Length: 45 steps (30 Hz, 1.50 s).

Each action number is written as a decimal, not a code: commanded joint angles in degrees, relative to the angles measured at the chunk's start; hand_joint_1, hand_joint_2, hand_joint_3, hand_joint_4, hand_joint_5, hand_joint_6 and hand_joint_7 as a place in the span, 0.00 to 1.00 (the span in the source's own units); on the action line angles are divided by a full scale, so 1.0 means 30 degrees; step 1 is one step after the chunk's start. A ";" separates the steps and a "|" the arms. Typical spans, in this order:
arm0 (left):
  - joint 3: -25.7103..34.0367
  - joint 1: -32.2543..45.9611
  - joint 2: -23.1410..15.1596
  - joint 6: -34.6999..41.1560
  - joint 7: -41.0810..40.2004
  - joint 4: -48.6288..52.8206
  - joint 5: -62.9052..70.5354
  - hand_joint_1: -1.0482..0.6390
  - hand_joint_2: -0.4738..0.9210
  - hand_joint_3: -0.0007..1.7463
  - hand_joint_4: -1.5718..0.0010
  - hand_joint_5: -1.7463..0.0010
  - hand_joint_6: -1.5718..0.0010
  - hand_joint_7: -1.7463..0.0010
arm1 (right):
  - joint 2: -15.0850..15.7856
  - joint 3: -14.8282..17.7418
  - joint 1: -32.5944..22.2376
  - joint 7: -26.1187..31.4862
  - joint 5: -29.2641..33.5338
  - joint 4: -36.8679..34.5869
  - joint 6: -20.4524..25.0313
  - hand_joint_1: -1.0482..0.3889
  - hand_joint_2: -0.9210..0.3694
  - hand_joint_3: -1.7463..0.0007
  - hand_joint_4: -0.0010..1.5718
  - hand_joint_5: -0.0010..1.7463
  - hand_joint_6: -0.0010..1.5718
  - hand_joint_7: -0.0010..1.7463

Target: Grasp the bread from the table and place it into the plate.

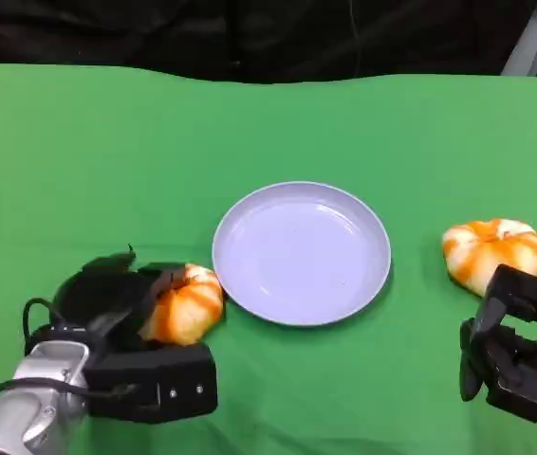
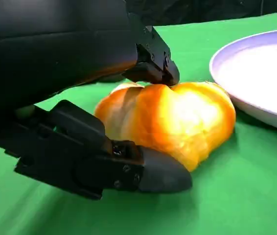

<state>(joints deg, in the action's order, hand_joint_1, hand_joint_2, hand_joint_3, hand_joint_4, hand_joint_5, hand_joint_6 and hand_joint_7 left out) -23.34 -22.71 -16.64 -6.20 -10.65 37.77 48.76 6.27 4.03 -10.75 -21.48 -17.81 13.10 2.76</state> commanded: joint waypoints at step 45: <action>-0.0379 -0.5557 0.3259 -0.0302 0.0354 -0.0688 -0.2376 0.58 0.99 0.14 0.56 0.00 0.64 0.05 | 0.0218 0.0237 -0.0097 -0.0008 -0.0778 0.0244 0.0239 0.73 0.13 0.51 0.54 1.00 0.47 0.91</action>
<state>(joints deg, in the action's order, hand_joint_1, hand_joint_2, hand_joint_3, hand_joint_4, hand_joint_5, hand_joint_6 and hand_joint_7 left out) -23.71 -35.83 -8.82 -4.54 -6.53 30.62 42.49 6.48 4.05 -10.71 -21.76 -19.63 13.07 3.18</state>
